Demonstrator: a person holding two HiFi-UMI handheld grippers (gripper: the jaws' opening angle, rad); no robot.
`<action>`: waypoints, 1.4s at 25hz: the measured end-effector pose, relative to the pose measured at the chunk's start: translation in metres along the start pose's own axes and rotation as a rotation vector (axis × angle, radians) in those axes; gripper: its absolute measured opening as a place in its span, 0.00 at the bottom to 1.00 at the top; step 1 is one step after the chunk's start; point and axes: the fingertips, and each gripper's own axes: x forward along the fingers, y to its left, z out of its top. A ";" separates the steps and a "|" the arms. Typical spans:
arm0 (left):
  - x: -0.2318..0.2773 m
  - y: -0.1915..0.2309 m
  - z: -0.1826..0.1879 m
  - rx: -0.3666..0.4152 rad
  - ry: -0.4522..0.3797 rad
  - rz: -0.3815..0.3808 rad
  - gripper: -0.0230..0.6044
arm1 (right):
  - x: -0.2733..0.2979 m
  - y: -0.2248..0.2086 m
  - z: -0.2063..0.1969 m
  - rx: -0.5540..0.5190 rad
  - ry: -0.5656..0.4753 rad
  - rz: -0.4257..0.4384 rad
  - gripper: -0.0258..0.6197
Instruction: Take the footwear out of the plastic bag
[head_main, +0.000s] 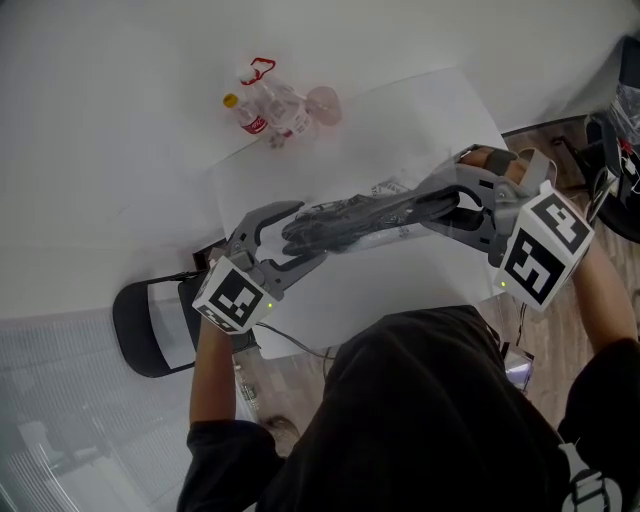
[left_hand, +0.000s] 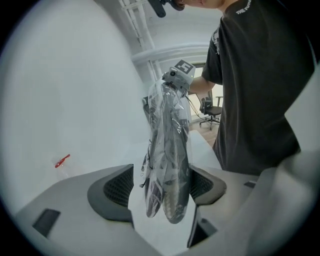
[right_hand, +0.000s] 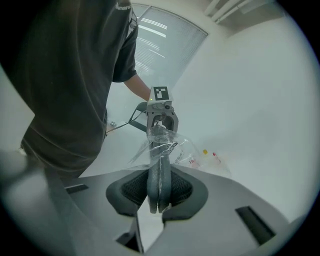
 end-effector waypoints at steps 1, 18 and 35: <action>0.003 0.000 -0.005 0.008 0.033 0.004 0.54 | -0.002 0.000 0.000 -0.003 0.004 -0.001 0.16; 0.037 -0.012 -0.030 0.083 0.242 -0.012 0.26 | 0.004 0.002 0.001 0.027 -0.024 0.011 0.16; 0.033 -0.019 -0.056 -0.007 0.243 -0.012 0.26 | 0.005 0.006 -0.006 0.030 0.002 0.055 0.16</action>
